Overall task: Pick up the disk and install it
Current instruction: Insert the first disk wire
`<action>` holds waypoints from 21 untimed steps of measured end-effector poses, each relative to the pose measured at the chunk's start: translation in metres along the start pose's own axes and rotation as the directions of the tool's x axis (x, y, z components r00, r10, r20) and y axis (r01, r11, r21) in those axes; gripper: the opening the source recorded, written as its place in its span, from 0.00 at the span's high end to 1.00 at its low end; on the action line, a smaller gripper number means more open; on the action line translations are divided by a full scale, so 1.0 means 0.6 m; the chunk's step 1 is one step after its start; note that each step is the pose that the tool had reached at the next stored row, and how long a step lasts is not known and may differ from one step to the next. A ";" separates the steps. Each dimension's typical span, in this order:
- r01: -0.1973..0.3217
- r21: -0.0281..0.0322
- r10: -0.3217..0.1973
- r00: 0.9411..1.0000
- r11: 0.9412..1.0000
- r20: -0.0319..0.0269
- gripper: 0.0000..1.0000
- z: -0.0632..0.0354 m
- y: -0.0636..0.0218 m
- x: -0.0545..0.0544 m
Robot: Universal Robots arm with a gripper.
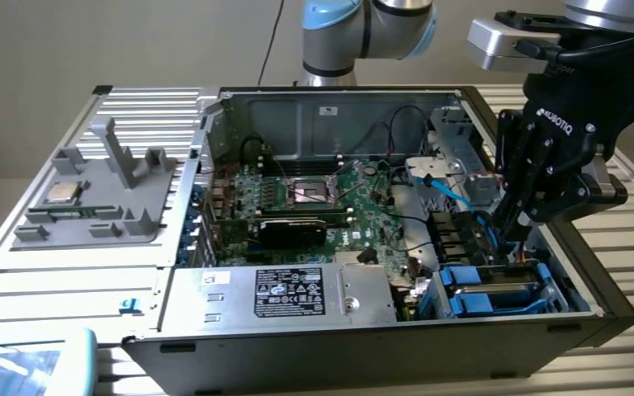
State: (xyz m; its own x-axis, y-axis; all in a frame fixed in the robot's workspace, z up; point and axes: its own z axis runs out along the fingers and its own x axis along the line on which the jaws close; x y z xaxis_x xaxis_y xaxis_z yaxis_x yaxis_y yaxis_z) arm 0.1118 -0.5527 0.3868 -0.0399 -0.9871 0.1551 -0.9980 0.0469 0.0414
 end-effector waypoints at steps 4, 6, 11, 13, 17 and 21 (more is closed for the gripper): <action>0.000 -0.005 0.000 1.000 1.000 -0.013 0.75 0.003 -0.002 -0.002; 0.002 -0.015 -0.002 1.000 1.000 -0.015 0.75 0.004 -0.009 -0.003; 0.007 -0.048 -0.008 1.000 0.999 -0.016 0.75 0.011 -0.015 -0.004; 0.008 -0.056 -0.009 1.000 0.998 -0.016 0.75 0.014 -0.015 -0.005; 0.009 -0.057 -0.009 1.000 0.998 -0.013 0.75 0.025 -0.016 -0.007; 0.009 -0.057 -0.009 1.000 0.998 -0.012 0.75 0.028 -0.017 -0.007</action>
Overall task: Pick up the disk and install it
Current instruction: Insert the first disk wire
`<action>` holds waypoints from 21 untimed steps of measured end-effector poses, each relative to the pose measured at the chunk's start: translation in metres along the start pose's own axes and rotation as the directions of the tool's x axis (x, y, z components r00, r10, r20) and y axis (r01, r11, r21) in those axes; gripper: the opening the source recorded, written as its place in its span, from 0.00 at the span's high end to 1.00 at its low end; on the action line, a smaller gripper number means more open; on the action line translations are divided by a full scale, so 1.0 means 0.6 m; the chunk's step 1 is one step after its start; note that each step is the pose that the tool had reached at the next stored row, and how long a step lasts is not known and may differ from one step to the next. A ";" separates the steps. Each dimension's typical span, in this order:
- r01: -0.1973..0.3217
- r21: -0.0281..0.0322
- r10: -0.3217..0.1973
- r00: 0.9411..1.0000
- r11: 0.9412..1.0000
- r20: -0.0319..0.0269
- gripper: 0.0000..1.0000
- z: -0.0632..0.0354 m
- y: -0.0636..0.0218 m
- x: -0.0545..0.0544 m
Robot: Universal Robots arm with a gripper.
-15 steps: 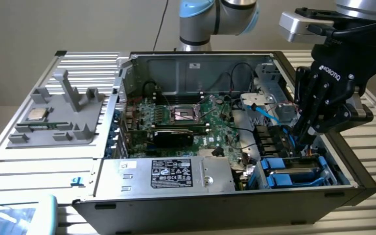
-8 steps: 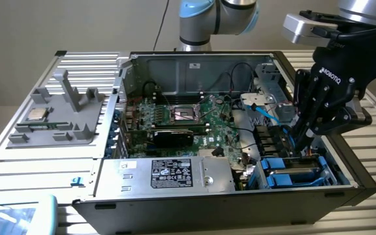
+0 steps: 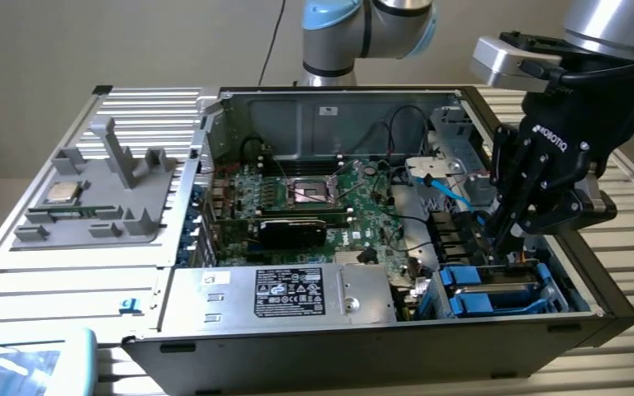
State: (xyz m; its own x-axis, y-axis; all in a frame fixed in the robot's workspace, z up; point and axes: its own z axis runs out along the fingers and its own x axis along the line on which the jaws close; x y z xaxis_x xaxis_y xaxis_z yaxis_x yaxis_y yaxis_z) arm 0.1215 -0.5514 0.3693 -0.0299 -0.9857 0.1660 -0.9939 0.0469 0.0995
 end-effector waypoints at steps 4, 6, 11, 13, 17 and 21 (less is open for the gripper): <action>0.000 0.000 0.000 1.000 1.000 0.001 0.75 0.003 -0.003 -0.001; 0.000 0.000 0.000 1.000 1.000 0.001 0.75 0.004 -0.003 -0.001; 0.001 0.000 -0.001 1.000 1.000 0.007 0.75 0.007 -0.004 -0.001; 0.002 -0.001 -0.002 1.000 1.000 0.017 0.75 0.008 -0.004 -0.001; 0.004 -0.002 -0.004 0.999 1.000 0.034 0.75 0.009 -0.004 0.000; 0.004 -0.006 -0.004 0.999 1.000 0.034 0.75 0.010 -0.004 0.006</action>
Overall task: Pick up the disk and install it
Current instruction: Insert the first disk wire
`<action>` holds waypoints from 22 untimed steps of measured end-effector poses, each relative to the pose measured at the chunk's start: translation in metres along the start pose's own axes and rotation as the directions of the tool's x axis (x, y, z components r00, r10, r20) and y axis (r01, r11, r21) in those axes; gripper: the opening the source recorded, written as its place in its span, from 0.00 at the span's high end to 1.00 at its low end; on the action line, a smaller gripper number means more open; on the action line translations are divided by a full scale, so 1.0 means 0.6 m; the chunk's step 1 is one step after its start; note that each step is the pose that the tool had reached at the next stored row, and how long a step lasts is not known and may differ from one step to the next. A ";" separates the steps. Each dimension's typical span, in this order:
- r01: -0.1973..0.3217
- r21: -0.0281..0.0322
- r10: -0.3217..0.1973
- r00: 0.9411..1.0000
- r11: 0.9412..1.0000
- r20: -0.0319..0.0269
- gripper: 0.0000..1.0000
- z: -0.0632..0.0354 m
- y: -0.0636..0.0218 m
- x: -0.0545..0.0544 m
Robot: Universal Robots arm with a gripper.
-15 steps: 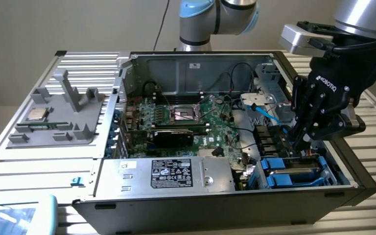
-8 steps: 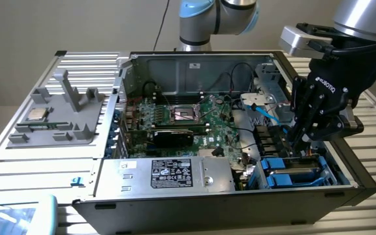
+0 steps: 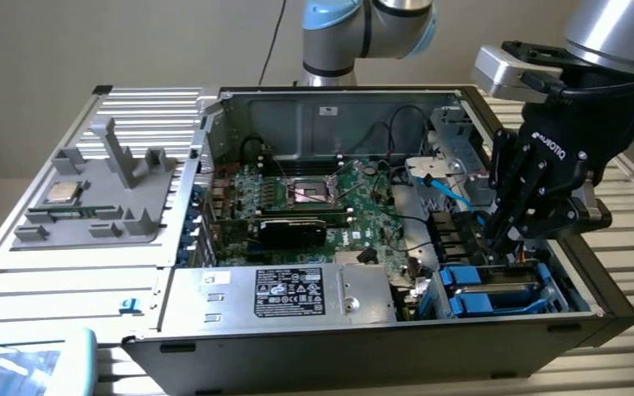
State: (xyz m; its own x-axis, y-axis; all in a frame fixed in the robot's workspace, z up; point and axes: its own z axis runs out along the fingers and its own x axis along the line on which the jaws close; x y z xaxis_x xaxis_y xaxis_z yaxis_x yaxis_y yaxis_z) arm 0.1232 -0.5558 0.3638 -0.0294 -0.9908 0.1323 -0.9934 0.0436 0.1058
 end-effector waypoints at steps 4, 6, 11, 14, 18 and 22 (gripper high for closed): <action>0.000 0.000 0.000 1.000 1.000 0.000 0.75 0.000 -0.001 0.002; 0.000 0.000 0.000 1.000 1.000 0.002 0.75 0.000 -0.001 0.002; 0.002 -0.001 -0.002 1.000 1.000 0.014 0.84 0.001 -0.001 0.004; 0.002 -0.001 -0.002 1.000 1.000 0.017 0.85 0.001 -0.001 0.004; 0.002 -0.001 -0.002 1.000 1.000 0.017 0.85 0.001 0.000 0.004; 0.002 -0.001 -0.002 1.000 1.000 0.017 0.85 0.001 0.000 0.004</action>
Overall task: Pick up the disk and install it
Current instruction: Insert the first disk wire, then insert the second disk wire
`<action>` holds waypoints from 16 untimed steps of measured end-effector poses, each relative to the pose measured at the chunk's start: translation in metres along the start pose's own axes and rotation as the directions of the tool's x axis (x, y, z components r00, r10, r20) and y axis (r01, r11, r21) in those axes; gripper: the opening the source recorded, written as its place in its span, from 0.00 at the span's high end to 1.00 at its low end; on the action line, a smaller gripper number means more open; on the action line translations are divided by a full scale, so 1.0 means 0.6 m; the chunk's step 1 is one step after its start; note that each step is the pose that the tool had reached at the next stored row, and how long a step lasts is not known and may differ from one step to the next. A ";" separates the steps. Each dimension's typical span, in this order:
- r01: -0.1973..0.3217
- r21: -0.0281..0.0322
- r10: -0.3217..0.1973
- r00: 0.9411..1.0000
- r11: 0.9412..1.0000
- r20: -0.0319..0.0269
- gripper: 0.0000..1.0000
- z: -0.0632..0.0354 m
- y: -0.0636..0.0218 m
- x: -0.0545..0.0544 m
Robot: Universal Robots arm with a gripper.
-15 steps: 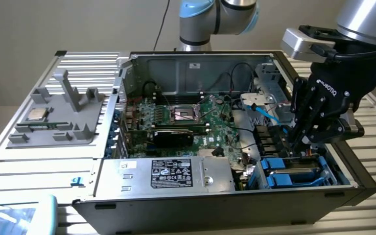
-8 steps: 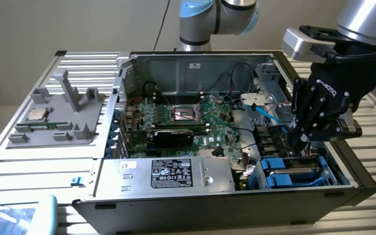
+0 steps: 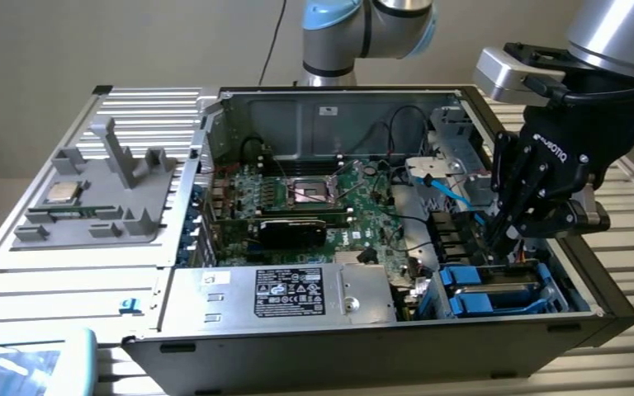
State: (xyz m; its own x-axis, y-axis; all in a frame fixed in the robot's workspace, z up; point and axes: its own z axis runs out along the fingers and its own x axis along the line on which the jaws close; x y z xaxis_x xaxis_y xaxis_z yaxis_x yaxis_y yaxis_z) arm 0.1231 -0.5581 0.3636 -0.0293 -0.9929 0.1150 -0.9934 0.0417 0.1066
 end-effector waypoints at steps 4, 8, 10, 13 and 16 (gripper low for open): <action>0.000 0.000 0.000 1.000 1.000 0.000 0.85 0.000 0.000 0.000; 0.000 0.000 0.000 1.000 1.000 0.000 0.85 0.000 0.000 0.000; 0.000 0.002 0.000 1.000 1.000 0.000 0.85 0.000 0.002 0.000; 0.000 0.009 0.000 1.000 1.000 0.007 0.85 0.001 0.006 0.003; -0.003 0.037 0.003 1.000 0.999 0.012 0.85 0.004 0.010 0.004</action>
State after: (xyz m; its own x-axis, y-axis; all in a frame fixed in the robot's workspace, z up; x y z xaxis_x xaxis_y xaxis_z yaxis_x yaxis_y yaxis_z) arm 0.1166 -0.5603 0.3622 -0.0334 -0.9940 0.1039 -0.9967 0.0408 0.0700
